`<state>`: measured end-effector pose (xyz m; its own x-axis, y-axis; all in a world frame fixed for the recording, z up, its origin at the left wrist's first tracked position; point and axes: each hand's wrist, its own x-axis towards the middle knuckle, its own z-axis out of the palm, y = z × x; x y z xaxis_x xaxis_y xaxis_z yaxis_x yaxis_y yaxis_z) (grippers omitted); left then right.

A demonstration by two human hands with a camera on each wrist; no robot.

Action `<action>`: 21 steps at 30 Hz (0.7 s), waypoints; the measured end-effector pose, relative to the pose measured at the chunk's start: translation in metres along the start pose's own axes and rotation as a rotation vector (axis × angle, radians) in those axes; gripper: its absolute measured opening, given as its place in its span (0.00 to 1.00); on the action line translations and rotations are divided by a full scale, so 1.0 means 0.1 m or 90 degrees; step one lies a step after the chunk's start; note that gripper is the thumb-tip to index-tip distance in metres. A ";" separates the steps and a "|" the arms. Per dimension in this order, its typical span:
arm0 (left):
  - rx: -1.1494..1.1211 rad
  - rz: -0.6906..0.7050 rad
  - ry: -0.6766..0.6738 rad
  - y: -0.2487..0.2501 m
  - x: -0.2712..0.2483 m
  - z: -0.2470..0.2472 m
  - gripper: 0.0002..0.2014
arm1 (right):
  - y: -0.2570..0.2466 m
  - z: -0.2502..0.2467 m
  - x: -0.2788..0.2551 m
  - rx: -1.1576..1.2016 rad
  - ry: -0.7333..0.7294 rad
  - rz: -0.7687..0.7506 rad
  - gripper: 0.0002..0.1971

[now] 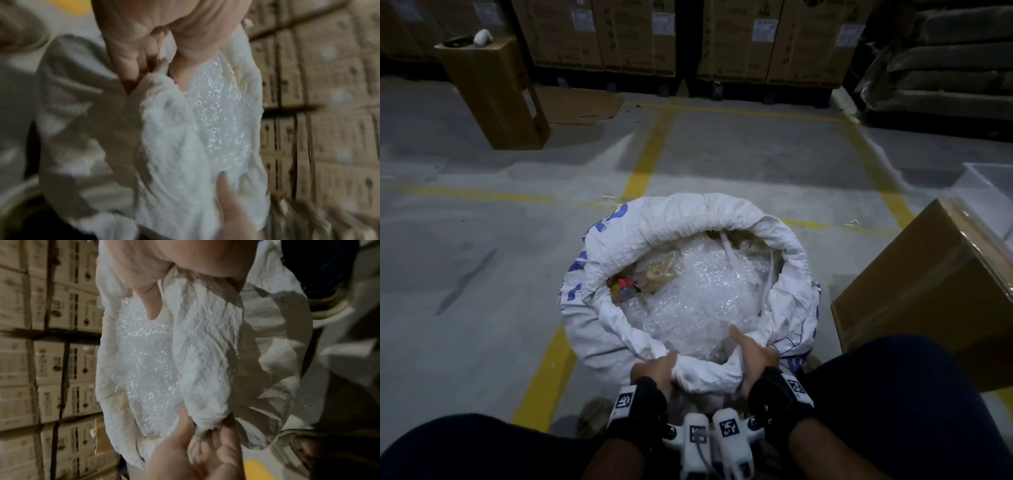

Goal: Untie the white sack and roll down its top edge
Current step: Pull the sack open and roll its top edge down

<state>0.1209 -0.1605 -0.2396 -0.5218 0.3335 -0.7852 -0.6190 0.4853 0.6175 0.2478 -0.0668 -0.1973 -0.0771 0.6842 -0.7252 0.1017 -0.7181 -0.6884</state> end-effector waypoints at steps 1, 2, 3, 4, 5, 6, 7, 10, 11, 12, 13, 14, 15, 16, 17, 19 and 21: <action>-0.109 -0.031 -0.036 -0.02 -0.01 -0.01 0.18 | 0.00 -0.01 0.04 -0.003 -0.023 -0.001 0.37; -0.191 -0.077 -0.081 -0.03 -0.05 -0.02 0.21 | 0.04 -0.02 0.16 0.007 -0.047 0.013 0.42; -0.261 -0.120 -0.127 -0.03 -0.08 -0.01 0.26 | 0.12 -0.04 0.35 0.013 -0.069 0.032 0.48; -0.315 -0.149 -0.170 0.00 -0.13 -0.02 0.29 | 0.13 -0.05 0.43 0.029 -0.102 0.056 0.52; -0.361 -0.150 -0.201 0.04 -0.17 -0.02 0.29 | 0.08 -0.06 0.40 0.066 -0.124 0.086 0.52; -0.387 -0.140 -0.204 0.08 -0.22 -0.02 0.27 | -0.03 -0.06 0.29 0.092 -0.140 0.121 0.47; -0.418 -0.123 -0.199 0.10 -0.22 -0.01 0.26 | -0.16 -0.03 0.12 0.119 -0.186 0.145 0.38; -0.506 -0.052 -0.213 0.20 -0.27 0.03 0.24 | -0.39 -0.03 0.03 0.214 -0.254 0.144 0.26; -0.536 -0.045 -0.220 0.23 -0.23 0.04 0.25 | -0.44 -0.01 0.03 0.244 -0.253 0.132 0.26; -0.562 -0.039 -0.217 0.25 -0.18 0.05 0.25 | -0.46 0.01 0.07 0.259 -0.248 0.112 0.26; -0.587 -0.048 -0.204 0.27 -0.18 0.06 0.26 | -0.47 0.03 0.10 0.258 -0.253 0.108 0.25; -0.600 -0.059 -0.210 0.29 -0.18 0.07 0.27 | -0.47 0.03 0.11 0.236 -0.247 0.108 0.25; -0.597 -0.072 -0.227 0.31 -0.22 0.08 0.27 | -0.44 0.03 0.13 0.217 -0.243 0.113 0.25; -0.590 -0.082 -0.233 0.31 -0.25 0.09 0.27 | -0.42 0.03 0.12 0.204 -0.246 0.115 0.25; -0.580 -0.084 -0.235 0.32 -0.29 0.10 0.26 | -0.41 0.02 0.12 0.172 -0.239 0.105 0.24; -0.523 -0.092 -0.253 0.29 -0.32 0.13 0.25 | -0.36 -0.02 0.18 0.125 -0.219 0.068 0.27; -0.414 -0.092 -0.297 0.22 -0.31 0.16 0.24 | -0.38 -0.09 0.14 0.042 -0.167 0.022 0.29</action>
<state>0.1329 -0.1476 -0.2022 -0.2012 0.6752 -0.7097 -0.9535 0.0309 0.2997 0.2514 -0.0288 -0.1817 -0.3297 0.6089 -0.7215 0.0445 -0.7534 -0.6561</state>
